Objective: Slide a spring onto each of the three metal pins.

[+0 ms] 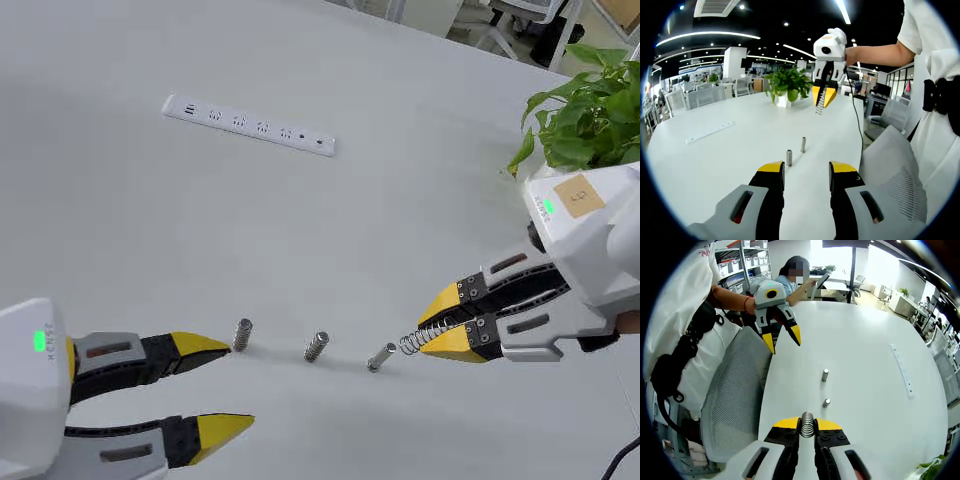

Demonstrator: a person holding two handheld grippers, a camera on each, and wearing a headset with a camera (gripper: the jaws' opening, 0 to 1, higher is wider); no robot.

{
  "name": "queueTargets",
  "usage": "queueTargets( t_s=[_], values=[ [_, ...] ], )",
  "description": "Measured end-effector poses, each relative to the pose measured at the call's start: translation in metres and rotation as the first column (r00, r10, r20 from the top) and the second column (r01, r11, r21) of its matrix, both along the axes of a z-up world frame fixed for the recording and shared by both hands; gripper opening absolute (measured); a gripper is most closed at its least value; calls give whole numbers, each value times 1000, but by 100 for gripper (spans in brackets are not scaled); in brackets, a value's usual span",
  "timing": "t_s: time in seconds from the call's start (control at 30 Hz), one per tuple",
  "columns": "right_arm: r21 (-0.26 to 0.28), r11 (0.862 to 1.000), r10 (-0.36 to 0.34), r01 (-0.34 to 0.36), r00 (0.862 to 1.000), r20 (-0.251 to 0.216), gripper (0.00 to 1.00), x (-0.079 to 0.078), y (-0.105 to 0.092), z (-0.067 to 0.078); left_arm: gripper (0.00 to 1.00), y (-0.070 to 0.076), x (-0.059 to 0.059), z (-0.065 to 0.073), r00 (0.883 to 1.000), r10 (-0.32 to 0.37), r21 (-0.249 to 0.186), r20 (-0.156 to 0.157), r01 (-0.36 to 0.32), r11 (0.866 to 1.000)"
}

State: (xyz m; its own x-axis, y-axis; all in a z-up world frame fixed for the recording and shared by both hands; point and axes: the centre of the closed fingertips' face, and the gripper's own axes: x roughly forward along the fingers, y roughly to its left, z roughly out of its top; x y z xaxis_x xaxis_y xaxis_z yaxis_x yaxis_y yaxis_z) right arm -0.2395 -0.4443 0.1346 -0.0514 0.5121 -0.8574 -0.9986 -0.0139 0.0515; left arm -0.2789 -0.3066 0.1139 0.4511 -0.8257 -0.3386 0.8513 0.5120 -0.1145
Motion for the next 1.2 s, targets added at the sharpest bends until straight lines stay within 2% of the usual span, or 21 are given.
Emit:
queueTargets(
  t_s=[0.13, 0.23, 0.43, 0.73, 0.83, 0.9, 1.2],
  values=[
    [-16, 1000, -27, 27, 1000, 9, 7, 4, -6, -3, 35, 14, 4, -3, 999, 36, 18, 2, -36, 999],
    [-32, 999, -41, 42, 999, 14, 7, 7, -11, -5, 38, 22, 7, -5, 998, 62, 15, -5, -62, 998],
    [-63, 995, -71, 72, 997, 21, 7, 15, -22, -15, 45, 32, 8, -12, 997, 78, 34, -10, -78, 996],
    [-111, 990, -89, 91, 996, 21, 7, 25, -27, -37, 61, 33, 10, -25, 997, 77, 37, -25, -76, 996],
    [-124, 988, -90, 91, 996, 20, 7, 28, -26, -44, 69, 32, 10, -26, 997, 75, 24, -26, -75, 997],
    [-144, 986, -83, 86, 996, 29, 7, 37, -29, -54, 74, 31, 11, -28, 997, 76, 20, -28, -75, 997],
    [-197, 979, -55, 60, 998, 33, 7, 43, -29, -70, 89, 25, 12, -30, 997, 65, -7, -32, -65, 998]
  ],
)
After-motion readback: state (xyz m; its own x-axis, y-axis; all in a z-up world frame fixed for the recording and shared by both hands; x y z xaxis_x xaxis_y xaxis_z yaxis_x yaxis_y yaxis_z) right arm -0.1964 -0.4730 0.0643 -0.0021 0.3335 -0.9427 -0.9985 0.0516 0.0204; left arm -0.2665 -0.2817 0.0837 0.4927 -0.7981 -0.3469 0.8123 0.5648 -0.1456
